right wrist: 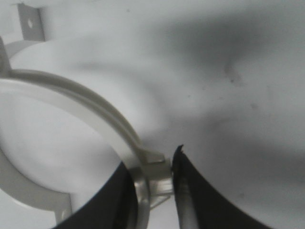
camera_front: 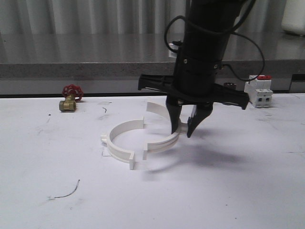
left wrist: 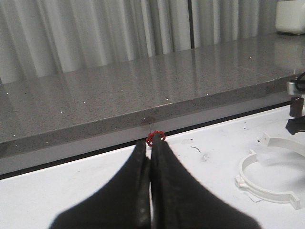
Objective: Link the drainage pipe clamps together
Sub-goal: 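Carry the clamp half with the right gripper toward the placed half, then press the held half's ends against the placed half's ends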
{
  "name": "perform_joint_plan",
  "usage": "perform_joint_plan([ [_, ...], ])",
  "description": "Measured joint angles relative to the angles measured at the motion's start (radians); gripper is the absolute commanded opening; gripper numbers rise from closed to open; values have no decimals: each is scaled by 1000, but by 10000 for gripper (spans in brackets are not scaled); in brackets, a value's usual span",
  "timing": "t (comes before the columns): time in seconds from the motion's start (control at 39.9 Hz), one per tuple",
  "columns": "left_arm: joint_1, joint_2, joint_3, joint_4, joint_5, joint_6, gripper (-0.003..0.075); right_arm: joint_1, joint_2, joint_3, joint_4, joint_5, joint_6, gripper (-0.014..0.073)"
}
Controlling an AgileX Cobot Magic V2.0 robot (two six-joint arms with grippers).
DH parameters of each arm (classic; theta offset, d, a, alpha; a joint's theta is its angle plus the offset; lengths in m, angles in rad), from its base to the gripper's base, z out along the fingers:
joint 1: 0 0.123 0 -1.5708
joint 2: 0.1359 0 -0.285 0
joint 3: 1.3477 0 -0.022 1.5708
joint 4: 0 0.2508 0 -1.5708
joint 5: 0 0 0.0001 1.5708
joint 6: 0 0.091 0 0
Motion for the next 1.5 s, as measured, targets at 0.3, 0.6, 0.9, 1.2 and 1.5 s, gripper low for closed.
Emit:
perform_joint_plan([
  [0.3, 0, 0, 0, 0, 0, 0, -20, 11, 51, -20, 0, -12, 42, 79],
  [0.6, 0, 0, 0, 0, 0, 0, -20, 11, 84, -22, 0, -43, 72, 79],
  [0.9, 0, 0, 0, 0, 0, 0, -20, 11, 85, -22, -14, -75, 80, 79],
  [1.2, 0, 0, 0, 0, 0, 0, -20, 11, 88, -22, -29, -90, 88, 79],
  [1.5, 0, 0, 0, 0, 0, 0, -20, 11, 88, -22, -29, -98, 96, 79],
])
